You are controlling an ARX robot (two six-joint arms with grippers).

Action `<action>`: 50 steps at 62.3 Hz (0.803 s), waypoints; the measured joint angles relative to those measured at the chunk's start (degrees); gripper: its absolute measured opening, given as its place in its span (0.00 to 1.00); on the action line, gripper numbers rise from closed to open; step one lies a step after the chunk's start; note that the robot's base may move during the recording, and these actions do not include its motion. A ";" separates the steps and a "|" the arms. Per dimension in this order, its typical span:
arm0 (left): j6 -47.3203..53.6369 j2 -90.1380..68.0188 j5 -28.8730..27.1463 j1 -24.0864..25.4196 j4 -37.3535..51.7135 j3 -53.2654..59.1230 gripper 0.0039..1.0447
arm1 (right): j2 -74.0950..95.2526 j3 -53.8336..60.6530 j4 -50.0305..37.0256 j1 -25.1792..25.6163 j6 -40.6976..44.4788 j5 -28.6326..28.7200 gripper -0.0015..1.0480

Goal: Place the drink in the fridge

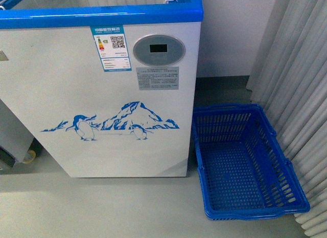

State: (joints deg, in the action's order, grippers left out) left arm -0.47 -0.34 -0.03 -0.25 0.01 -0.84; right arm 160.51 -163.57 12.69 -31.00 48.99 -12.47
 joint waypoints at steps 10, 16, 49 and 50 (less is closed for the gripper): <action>0.02 0.00 0.02 0.00 0.00 0.00 0.92 | -0.13 -1.99 4.55 1.09 -8.11 0.07 0.93; 0.00 0.00 0.02 0.00 0.00 0.00 0.92 | -1.64 0.07 6.64 2.36 -15.13 0.55 0.93; 0.00 0.00 0.02 0.00 0.00 0.00 0.92 | -35.76 52.98 -17.42 8.31 -37.44 -2.54 0.93; 0.00 0.00 0.00 0.00 0.00 0.00 0.92 | -36.89 54.93 -18.21 8.57 -37.62 -2.58 0.93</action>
State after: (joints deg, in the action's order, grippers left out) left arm -0.47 -0.34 -0.03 -0.25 0.01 -0.84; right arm 123.61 -108.64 -5.52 -22.44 11.38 -15.05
